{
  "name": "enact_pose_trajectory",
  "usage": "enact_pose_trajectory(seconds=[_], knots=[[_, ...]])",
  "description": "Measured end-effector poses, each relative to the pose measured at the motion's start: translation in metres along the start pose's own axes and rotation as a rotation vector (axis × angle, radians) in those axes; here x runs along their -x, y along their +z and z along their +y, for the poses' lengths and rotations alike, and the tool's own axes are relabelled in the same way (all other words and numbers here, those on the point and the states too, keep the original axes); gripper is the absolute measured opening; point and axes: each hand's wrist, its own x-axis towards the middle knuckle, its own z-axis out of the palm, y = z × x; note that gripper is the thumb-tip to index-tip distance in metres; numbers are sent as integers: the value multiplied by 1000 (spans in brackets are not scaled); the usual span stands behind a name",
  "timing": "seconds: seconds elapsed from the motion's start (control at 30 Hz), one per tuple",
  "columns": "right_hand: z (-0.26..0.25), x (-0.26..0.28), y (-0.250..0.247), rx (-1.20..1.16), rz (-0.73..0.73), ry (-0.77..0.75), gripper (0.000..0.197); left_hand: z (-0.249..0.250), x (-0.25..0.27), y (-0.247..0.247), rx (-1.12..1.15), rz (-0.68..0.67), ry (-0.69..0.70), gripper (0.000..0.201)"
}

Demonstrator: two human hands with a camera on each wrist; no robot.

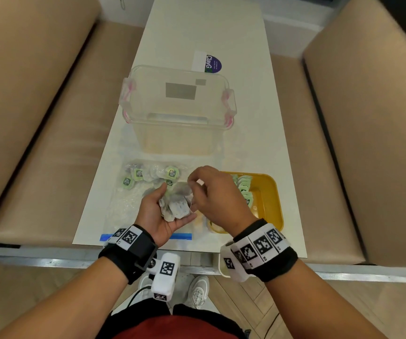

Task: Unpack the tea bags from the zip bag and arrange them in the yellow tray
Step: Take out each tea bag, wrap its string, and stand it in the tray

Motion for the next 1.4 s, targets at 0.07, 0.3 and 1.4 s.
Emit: enact_pose_trajectory(seconds=[0.07,0.3,1.4], knots=[[0,-3,-3,-62,-41,81,8,-1,-1,0,-5,9,-2,50],[-2,-3,-12,-252,-32,273,13,-2,-1,-1,-11,-14,-34,56],[105,41,-68,370,-318,597,17,-3,-8,-19,19,-2,-81,62]])
